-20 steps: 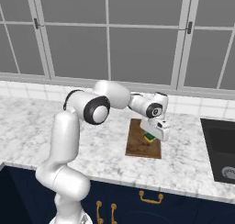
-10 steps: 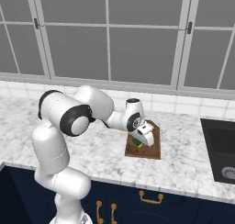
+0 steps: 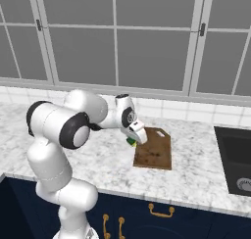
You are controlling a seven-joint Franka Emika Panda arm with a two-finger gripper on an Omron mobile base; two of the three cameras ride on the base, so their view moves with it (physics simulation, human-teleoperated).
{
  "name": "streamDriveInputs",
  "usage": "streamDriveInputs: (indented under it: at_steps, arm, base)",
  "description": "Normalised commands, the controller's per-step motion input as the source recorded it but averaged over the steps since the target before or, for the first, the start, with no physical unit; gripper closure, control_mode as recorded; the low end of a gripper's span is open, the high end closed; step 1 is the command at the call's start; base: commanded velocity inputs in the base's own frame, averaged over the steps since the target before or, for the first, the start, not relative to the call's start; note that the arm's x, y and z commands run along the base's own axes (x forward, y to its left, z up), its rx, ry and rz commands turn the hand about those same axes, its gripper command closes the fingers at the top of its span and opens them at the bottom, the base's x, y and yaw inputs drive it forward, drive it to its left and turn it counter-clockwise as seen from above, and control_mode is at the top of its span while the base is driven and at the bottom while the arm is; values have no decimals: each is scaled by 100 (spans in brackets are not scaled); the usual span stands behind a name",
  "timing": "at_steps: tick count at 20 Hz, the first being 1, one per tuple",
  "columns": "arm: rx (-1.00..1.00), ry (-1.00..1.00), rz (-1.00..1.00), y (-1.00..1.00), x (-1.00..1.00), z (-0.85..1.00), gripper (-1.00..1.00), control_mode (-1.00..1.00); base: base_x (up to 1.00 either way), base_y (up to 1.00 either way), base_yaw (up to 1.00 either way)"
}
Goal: Pick up the sponge from the counter and clean the cutting board by briefly scrubbing or pressing down on the cutting board. Once finished, release the sponge.
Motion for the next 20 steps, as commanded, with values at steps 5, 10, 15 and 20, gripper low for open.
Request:
streamDriveInputs:
  at_steps: [5, 10, 15, 20]
  arm:
    - [42, 18, 4, -89, 48, -15, 100, -100]
    - [37, 0, 0, -10, 0, -44, 100, -100]
    - [1, 3, 0, 48, 21, -18, 100, -100]
    - [0, 0, 0, 69, 41, 0, 100, -100]
  base:
    - [0, 0, 0]
    - [0, 0, 0]
    - [0, 0, 0]
    - [0, 0, 0]
